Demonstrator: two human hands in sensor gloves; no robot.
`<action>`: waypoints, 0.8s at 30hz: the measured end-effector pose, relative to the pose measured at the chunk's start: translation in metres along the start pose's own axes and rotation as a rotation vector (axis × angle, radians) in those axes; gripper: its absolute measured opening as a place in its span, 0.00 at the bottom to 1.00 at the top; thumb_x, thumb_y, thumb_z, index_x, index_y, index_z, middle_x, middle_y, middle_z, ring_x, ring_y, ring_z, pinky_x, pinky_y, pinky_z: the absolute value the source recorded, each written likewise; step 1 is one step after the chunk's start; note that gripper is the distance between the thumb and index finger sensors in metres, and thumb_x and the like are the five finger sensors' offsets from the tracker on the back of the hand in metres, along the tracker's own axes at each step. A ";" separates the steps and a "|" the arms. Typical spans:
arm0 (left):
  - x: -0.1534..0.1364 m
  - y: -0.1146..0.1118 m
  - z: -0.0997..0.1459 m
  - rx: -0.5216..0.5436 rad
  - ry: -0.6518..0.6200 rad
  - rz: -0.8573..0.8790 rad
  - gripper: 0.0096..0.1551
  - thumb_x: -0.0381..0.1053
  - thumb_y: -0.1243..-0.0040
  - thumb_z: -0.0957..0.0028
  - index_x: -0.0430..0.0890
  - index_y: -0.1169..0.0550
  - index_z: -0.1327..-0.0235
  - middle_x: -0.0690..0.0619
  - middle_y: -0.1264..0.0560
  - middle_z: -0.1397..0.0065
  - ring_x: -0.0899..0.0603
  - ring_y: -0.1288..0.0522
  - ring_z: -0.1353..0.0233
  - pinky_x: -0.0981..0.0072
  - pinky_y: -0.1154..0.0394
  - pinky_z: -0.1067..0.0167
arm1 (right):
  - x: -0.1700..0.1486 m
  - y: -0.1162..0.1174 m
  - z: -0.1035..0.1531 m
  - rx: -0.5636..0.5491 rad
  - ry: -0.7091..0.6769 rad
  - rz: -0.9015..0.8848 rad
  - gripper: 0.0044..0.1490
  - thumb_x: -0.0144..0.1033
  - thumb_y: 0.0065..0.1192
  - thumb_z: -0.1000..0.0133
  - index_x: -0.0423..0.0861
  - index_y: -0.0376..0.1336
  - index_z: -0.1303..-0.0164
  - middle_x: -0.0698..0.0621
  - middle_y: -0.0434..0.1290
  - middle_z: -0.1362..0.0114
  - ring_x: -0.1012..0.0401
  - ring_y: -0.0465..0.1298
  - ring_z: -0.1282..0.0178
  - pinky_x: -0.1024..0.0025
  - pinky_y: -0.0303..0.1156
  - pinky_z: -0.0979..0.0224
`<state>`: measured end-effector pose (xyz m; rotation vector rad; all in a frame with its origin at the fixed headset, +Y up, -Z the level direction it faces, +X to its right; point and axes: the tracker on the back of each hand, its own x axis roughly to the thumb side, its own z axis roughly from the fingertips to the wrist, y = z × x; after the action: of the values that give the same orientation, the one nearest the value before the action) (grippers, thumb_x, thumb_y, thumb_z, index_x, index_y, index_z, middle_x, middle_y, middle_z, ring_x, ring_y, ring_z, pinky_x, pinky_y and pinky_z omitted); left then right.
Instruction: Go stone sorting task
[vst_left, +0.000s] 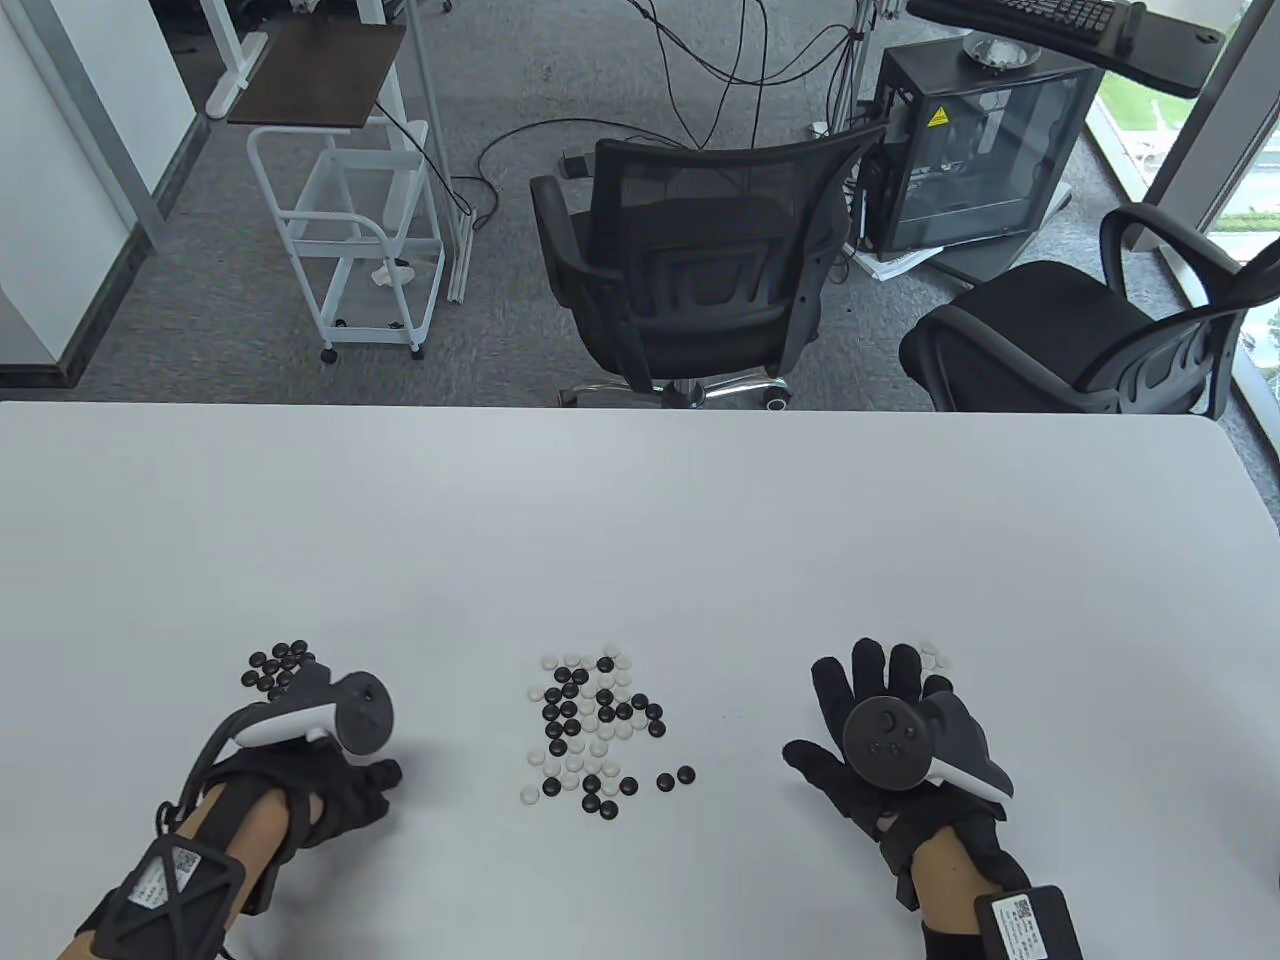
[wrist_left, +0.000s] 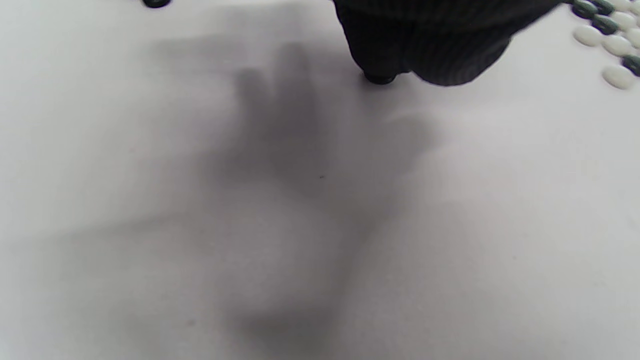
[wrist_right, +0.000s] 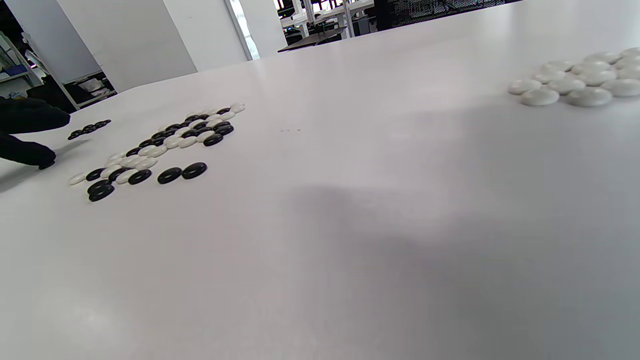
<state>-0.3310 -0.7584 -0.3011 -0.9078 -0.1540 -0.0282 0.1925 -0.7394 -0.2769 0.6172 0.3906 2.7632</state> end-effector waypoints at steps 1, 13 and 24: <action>-0.016 0.002 -0.002 0.008 0.027 0.053 0.33 0.60 0.53 0.40 0.60 0.38 0.18 0.34 0.73 0.20 0.23 0.77 0.26 0.15 0.72 0.44 | 0.000 0.000 0.000 0.002 0.000 0.000 0.57 0.52 0.43 0.34 0.23 0.33 0.14 0.13 0.24 0.23 0.20 0.21 0.33 0.16 0.23 0.42; -0.080 0.013 -0.017 0.040 0.174 0.252 0.36 0.59 0.57 0.41 0.61 0.46 0.17 0.35 0.78 0.22 0.24 0.82 0.28 0.15 0.75 0.44 | 0.000 0.001 -0.001 0.009 0.012 -0.007 0.57 0.52 0.43 0.34 0.23 0.33 0.14 0.13 0.24 0.23 0.20 0.21 0.33 0.16 0.23 0.42; -0.081 0.024 -0.022 0.067 0.187 0.282 0.37 0.60 0.59 0.41 0.60 0.47 0.16 0.35 0.81 0.23 0.24 0.84 0.29 0.15 0.77 0.44 | 0.000 0.001 -0.001 0.009 0.010 -0.009 0.57 0.52 0.42 0.33 0.23 0.33 0.14 0.13 0.24 0.23 0.20 0.21 0.33 0.16 0.23 0.42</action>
<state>-0.4058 -0.7646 -0.3449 -0.8485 0.1467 0.1527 0.1915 -0.7401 -0.2776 0.6021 0.4076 2.7592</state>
